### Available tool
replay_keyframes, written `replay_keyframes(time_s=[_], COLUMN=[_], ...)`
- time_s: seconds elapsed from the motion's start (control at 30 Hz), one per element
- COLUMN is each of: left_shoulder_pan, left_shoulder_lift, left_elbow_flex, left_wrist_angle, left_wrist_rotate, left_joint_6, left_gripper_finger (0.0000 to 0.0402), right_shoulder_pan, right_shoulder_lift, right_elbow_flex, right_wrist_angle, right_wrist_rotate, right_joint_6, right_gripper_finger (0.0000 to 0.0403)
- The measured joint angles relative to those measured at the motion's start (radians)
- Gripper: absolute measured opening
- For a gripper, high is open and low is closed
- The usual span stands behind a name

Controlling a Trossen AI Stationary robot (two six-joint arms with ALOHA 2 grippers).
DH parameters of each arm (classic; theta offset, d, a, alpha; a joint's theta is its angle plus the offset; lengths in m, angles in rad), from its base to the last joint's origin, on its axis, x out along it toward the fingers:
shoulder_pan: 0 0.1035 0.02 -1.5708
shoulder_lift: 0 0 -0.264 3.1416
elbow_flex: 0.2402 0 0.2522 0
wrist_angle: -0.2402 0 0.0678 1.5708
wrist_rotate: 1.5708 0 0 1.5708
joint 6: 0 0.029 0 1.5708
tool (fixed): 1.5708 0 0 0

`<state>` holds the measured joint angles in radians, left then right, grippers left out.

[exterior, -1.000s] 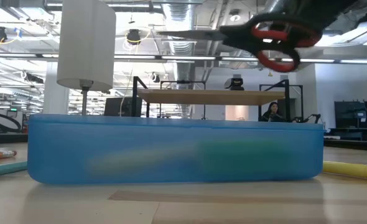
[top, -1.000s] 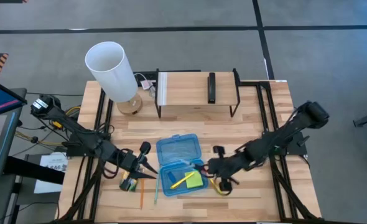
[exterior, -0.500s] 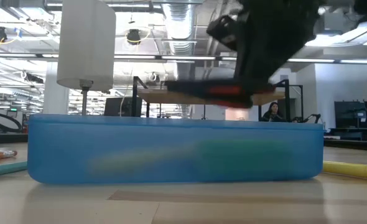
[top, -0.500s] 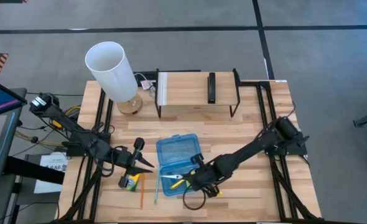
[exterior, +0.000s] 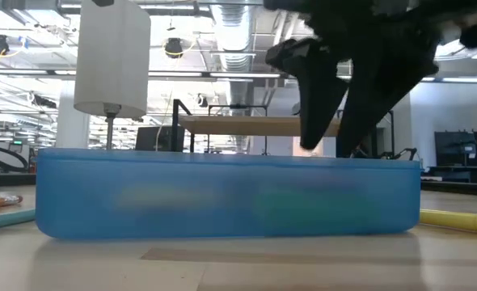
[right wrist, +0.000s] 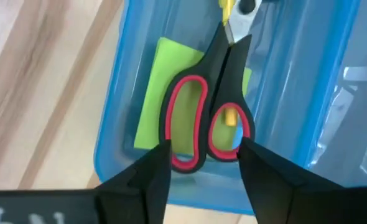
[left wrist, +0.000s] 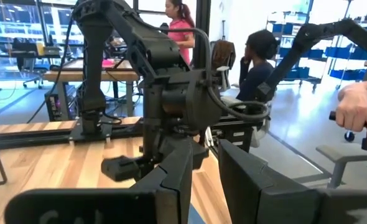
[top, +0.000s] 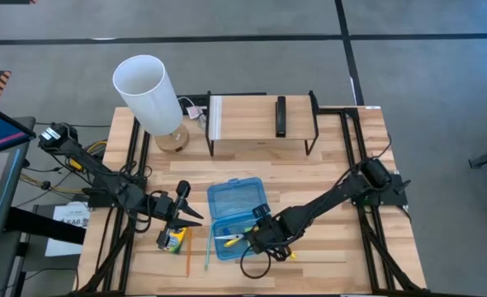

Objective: Pack school essentials
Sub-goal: Put the black scissors into the blue supply box

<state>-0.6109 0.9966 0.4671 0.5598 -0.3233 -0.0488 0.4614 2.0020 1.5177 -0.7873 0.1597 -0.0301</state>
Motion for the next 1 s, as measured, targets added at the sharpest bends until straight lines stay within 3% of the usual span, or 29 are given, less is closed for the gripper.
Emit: replay_keyframes(time_s=[0.23,0.47,0.57,0.73,1.0], left_shoulder_pan=[0.0,0.0,0.0,0.0,0.0], left_shoulder_lift=[0.0,0.0,0.0,0.001,0.001], left_elbow_flex=[0.0,0.0,0.0,0.0,0.0], left_wrist_angle=[-0.002,-0.007,-0.01,-0.018,-0.016], left_wrist_rotate=[-0.001,-0.003,-0.003,-0.003,-0.004], left_joint_6=[0.0,-0.003,-0.013,-0.015,-0.015], left_gripper_finger=[0.0066,0.0066,0.0066,0.0066,0.0066], right_shoulder_pan=[0.001,-0.022,-0.039,-0.066,-0.074], right_shoulder_lift=[-0.038,-0.031,-0.016,0.004,0.088], right_elbow_flex=[0.0,0.002,-0.001,-0.006,-0.002], right_wrist_angle=[0.026,0.389,0.425,0.442,0.524], right_wrist_rotate=[0.025,0.007,-0.022,-0.026,-0.082], right_joint_6=[0.018,-0.001,-0.009,-0.004,0.0], right_gripper_finger=[0.0207,0.0181,0.0164,0.0121,0.001])
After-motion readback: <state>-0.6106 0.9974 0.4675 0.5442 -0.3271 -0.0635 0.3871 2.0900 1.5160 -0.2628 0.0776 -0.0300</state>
